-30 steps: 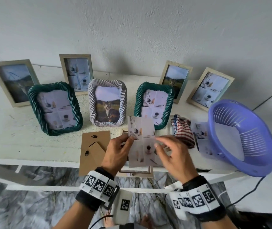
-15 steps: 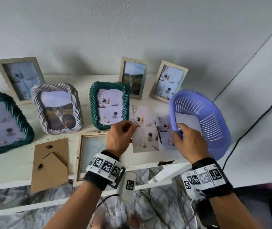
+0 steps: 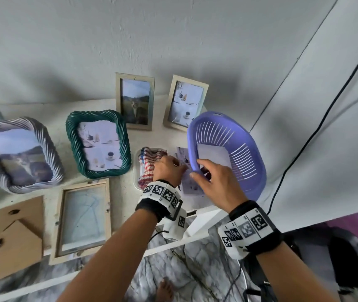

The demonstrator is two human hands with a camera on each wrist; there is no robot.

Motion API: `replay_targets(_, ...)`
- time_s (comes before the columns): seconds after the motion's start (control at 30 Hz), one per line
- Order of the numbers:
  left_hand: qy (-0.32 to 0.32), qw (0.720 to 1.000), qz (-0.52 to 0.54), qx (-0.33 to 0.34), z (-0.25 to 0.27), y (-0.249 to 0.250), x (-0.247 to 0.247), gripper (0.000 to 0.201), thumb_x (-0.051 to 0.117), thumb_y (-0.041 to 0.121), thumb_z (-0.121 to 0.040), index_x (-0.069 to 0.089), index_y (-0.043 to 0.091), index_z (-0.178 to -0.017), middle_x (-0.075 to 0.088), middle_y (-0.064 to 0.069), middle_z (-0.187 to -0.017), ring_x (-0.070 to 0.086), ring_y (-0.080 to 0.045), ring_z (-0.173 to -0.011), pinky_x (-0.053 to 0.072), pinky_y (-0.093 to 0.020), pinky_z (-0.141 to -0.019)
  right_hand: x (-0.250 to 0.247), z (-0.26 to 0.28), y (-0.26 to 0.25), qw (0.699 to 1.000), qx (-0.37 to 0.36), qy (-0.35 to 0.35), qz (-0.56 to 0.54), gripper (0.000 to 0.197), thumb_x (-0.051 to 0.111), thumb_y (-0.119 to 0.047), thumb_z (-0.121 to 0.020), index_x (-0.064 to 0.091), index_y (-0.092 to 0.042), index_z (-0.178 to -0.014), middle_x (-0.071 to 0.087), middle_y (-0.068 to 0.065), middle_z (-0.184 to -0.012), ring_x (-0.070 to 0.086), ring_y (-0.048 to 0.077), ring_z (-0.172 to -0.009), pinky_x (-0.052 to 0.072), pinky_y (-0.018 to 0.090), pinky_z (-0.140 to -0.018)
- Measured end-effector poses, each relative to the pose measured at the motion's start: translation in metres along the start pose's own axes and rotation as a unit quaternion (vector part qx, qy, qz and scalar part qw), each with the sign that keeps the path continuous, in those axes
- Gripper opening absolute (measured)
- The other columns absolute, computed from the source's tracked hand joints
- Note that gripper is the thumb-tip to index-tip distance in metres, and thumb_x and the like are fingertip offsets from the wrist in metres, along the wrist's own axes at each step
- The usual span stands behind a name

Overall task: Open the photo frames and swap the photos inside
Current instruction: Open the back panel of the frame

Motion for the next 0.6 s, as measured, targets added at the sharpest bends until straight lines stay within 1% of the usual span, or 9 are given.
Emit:
replay_targets(0.07, 0.000, 1.000, -0.003, -0.010, 0.000, 0.000, 0.001, 0.029, 0.066, 0.034, -0.085, 0.073, 0.006, -0.089, 0.072, -0.016, -0.089, 0.066, -0.030, -0.087, 0.046, -0.028, -0.071, 0.010, 0.000, -0.004, 1.000, -0.005, -0.011, 0.006, 0.033, 0.066, -0.032, -0.090, 0.064, -0.010, -0.115, 0.071, 0.006, -0.086, 0.062, 0.027, -0.072, 0.047, 0.036, -0.063)
replay_targets(0.13, 0.001, 1.000, -0.002, -0.016, -0.001, -0.003, 0.001, 0.041, 0.054, 0.041, -0.090, 0.072, 0.003, -0.085, 0.071, -0.019, -0.087, 0.068, -0.032, -0.085, 0.050, -0.029, -0.072, 0.019, -0.001, -0.004, 1.000, -0.003, -0.021, 0.002, 0.031, 0.069, -0.032, -0.088, 0.065, -0.010, -0.110, 0.070, 0.006, -0.084, 0.063, 0.029, -0.074, 0.049, 0.040, -0.065)
replay_targets(0.2, 0.004, 1.000, 0.000, -0.023, -0.002, -0.006, -0.003, 0.050, 0.043, 0.042, -0.090, 0.068, 0.000, -0.080, 0.070, -0.023, -0.082, 0.070, -0.036, -0.077, 0.058, -0.038, -0.072, 0.021, -0.002, -0.004, 1.000, 0.005, -0.027, -0.006, 0.032, 0.070, -0.035, -0.087, 0.066, -0.009, -0.104, 0.069, 0.006, -0.082, 0.063, 0.027, -0.073, 0.050, 0.040, -0.065)
replay_targets(0.3, -0.008, 0.997, 0.074, -0.031, 0.002, -0.006, -0.011, 0.040, 0.046, 0.035, -0.095, 0.065, 0.006, -0.075, 0.071, -0.019, -0.083, 0.071, -0.033, -0.074, 0.061, -0.045, -0.063, 0.016, -0.002, -0.007, 0.999, 0.014, -0.044, -0.014, 0.039, 0.064, -0.043, -0.089, 0.065, -0.007, -0.107, 0.071, 0.007, -0.080, 0.066, 0.027, -0.075, 0.051, 0.041, -0.068)
replay_targets(0.4, -0.044, 0.979, 0.197, -0.029, 0.007, 0.000, -0.015, 0.033, 0.053, 0.034, -0.098, 0.066, 0.005, -0.090, 0.073, -0.014, -0.085, 0.073, -0.027, -0.075, 0.061, -0.045, -0.062, -0.004, -0.008, -0.009, 0.997, 0.033, -0.064, -0.015, 0.040, 0.059, -0.040, -0.093, 0.064, -0.008, -0.117, 0.073, 0.007, -0.091, 0.068, 0.022, -0.084, 0.051, 0.035, -0.078)
replay_targets(0.47, -0.067, 0.970, 0.232, -0.013, 0.009, 0.005, -0.016, 0.028, 0.059, 0.028, -0.096, 0.065, 0.002, -0.102, 0.074, -0.012, -0.084, 0.074, -0.026, -0.074, 0.061, -0.044, -0.062, -0.028, -0.022, -0.009, 0.997, 0.034, -0.065, -0.005, 0.035, 0.058, -0.035, -0.094, 0.065, -0.010, -0.119, 0.072, 0.005, -0.097, 0.064, 0.015, -0.083, 0.045, 0.018, -0.074)
replay_targets(0.5, -0.073, 0.969, 0.237, -0.006, 0.010, 0.006, -0.017, 0.026, 0.063, 0.024, -0.094, 0.064, 0.002, -0.107, 0.074, -0.012, -0.083, 0.074, -0.025, -0.072, 0.061, -0.042, -0.061, -0.041, -0.032, -0.009, 0.998, 0.033, -0.061, 0.007, 0.033, 0.059, -0.033, -0.094, 0.065, -0.011, -0.118, 0.071, 0.004, -0.098, 0.062, 0.013, -0.082, 0.041, 0.014, -0.072)
replay_targets(0.53, -0.075, 0.968, 0.239, 0.000, 0.009, 0.006, -0.017, 0.026, 0.065, 0.019, -0.092, 0.061, 0.003, -0.113, 0.073, -0.010, -0.083, 0.073, -0.023, -0.070, 0.060, -0.039, -0.058, -0.052, -0.043, -0.008, 0.998, 0.034, -0.057, 0.022, 0.032, 0.060, -0.032, -0.094, 0.066, -0.012, -0.118, 0.071, 0.004, -0.097, 0.060, 0.013, -0.082, 0.041, 0.015, -0.073)
replay_targets(0.6, -0.080, 0.968, 0.238, 0.007, 0.010, 0.008, -0.018, 0.033, 0.067, 0.015, -0.091, 0.057, 0.007, -0.122, 0.072, -0.009, -0.082, 0.072, -0.019, -0.065, 0.059, -0.034, -0.055, -0.064, -0.069, -0.001, 0.994, 0.047, -0.071, 0.062, 0.033, 0.062, -0.032, -0.092, 0.065, -0.014, -0.119, 0.070, 0.005, -0.097, 0.062, 0.019, -0.088, 0.044, 0.026, -0.082)
Point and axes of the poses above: each hand's wrist, its own z-axis away from the middle knuckle, its own x-axis out of the palm, y = z × x, the point moved 7 cm from there along -z, towards the middle knuckle
